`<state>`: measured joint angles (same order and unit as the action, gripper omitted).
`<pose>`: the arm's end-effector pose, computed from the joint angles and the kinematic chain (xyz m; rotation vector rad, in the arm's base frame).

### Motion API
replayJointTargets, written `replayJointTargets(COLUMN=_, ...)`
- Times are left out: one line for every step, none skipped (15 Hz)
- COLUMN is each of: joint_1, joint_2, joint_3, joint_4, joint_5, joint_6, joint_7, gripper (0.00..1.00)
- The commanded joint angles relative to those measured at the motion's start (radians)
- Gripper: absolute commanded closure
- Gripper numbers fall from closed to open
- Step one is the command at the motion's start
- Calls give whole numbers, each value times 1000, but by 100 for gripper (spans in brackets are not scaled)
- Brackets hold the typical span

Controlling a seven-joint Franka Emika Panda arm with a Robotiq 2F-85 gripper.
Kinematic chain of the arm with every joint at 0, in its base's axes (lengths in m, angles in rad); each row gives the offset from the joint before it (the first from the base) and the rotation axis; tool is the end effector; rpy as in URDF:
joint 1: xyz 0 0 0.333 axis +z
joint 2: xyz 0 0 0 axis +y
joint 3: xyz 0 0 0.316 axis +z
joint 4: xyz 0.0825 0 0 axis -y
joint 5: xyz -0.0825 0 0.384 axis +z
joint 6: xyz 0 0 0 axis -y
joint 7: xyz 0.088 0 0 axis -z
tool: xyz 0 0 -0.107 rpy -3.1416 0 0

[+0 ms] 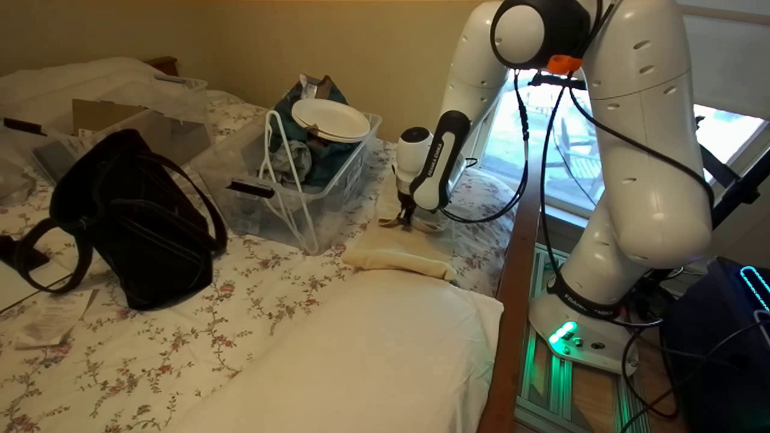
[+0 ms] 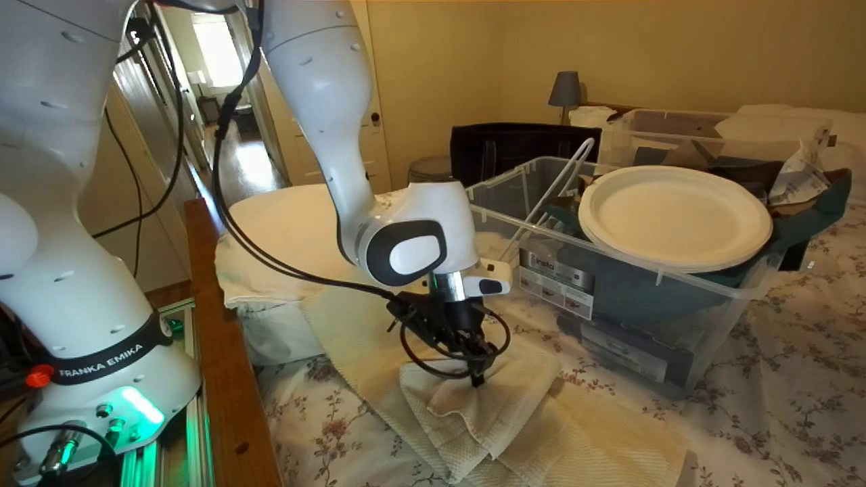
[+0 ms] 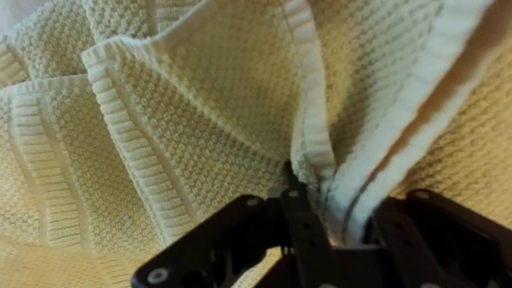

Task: Unfold the towel

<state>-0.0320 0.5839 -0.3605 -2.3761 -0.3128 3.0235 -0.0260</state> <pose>0.4567 -0.1837 0.1012 2.8899 0.0116 0.0248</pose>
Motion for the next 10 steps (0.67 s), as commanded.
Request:
replayJointTargets(joint_1=13, joint_2=-227, joint_3=21, joint_4=-167, joint_5=20, joint_6=-96, joint_7=-32, gripper=96)
replayJointTargets(joint_1=2, joint_2=-269, joint_3=50, joint_4=-191, joint_5=27, joint_6=-104, joint_7=-37, gripper=96)
replayJointTargets(joint_1=-20, joint_2=-317, joint_3=95, joint_4=-214, joint_5=44, joint_6=-120, joint_7=-51, gripper=96)
replayJointTargets(joint_1=-42, joint_2=-367, joint_3=152, joint_4=-236, joint_5=72, joint_6=-150, joint_7=-68, gripper=96)
replayJointTargets(joint_1=-44, joint_2=-418, joint_3=193, joint_4=-260, joint_5=86, joint_6=-154, joint_7=-84, gripper=96)
replayJointTargets(joint_1=-68, joint_2=-472, joint_3=267, joint_4=-283, joint_5=141, joint_6=-167, joint_7=-127, gripper=96)
replayJointTargets(joint_1=-75, joint_2=-512, joint_3=336, joint_4=-292, joint_5=211, joint_6=-187, joint_7=-167, gripper=96)
replayJointTargets(joint_1=-91, joint_2=-549, joint_3=425, joint_4=-304, joint_5=309, joint_6=-208, joint_7=-221, gripper=96)
replayJointTargets(joint_1=-95, joint_2=-578, joint_3=503, joint_4=-296, joint_5=382, joint_6=-242, joint_7=-237, gripper=96)
replayJointTargets(joint_1=-96, joint_2=-585, joint_3=581, joint_4=-259, joint_5=462, joint_6=-276, joint_7=-260, gripper=96)
